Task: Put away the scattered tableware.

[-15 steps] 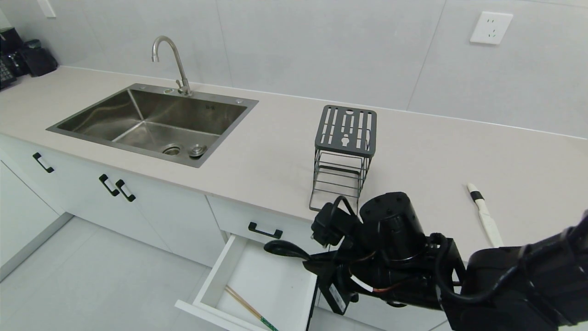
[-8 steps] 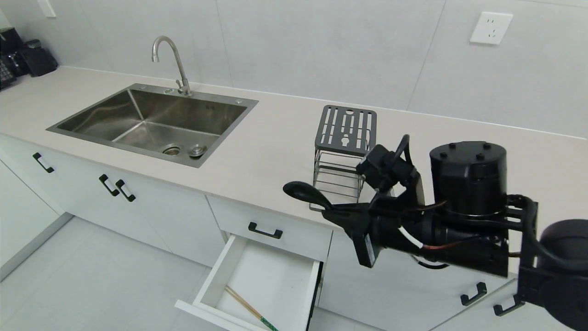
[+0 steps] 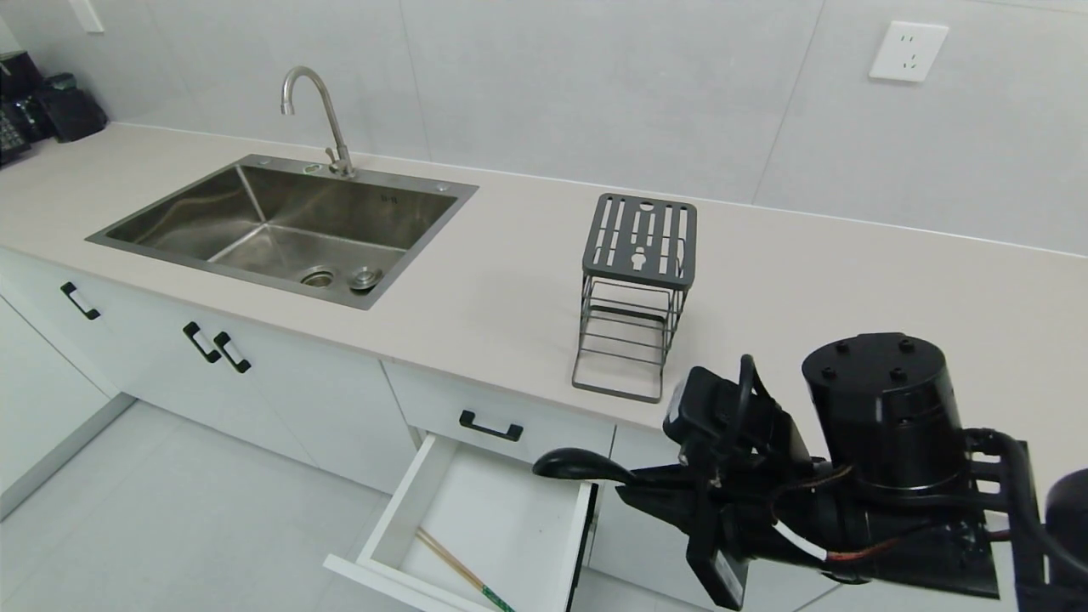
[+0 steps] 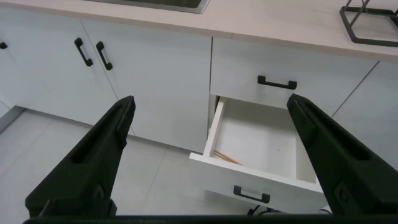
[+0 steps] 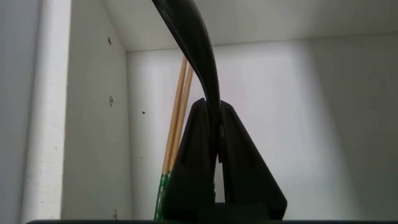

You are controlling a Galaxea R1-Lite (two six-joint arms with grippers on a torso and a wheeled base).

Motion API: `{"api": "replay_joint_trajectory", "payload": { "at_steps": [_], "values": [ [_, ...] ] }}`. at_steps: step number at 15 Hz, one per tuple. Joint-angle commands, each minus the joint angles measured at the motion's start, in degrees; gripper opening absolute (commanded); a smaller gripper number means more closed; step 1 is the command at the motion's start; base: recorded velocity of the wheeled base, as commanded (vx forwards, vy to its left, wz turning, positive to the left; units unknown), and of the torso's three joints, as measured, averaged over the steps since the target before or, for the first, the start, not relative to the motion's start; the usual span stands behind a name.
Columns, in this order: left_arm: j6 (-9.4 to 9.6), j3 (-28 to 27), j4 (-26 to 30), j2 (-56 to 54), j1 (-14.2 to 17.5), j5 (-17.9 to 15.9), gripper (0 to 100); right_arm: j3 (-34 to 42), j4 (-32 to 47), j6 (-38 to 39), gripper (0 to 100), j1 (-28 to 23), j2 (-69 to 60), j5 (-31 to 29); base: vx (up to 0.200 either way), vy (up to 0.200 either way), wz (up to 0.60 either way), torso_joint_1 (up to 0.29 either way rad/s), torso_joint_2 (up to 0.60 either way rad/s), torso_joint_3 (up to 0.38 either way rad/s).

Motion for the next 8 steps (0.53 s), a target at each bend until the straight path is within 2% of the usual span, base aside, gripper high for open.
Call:
{"api": "replay_joint_trajectory", "payload": {
  "at_steps": [1,3,6,8],
  "values": [
    [-0.01,0.0,0.0,0.1,0.0,0.0,100,-0.7,-0.3,-0.5,0,0.2,-0.6,2.3,0.000,0.000,0.00,-0.149,0.30,0.144],
    [-0.01,0.0,0.0,0.1,0.0,0.0,100,-2.1,-0.8,-0.2,0,0.6,-0.8,4.4,0.000,0.000,0.00,-0.176,0.35,0.168],
    [-0.01,0.0,0.0,0.1,0.0,0.0,100,-6.8,-0.8,2.8,0,2.6,-0.4,4.4,0.000,0.000,0.00,-0.082,0.17,0.084],
    [-0.01,0.0,0.0,0.1,0.0,0.0,100,-11.0,-0.8,3.0,0,3.6,1.5,4.2,0.000,0.000,0.00,-0.212,0.42,0.205]
  ]
}}
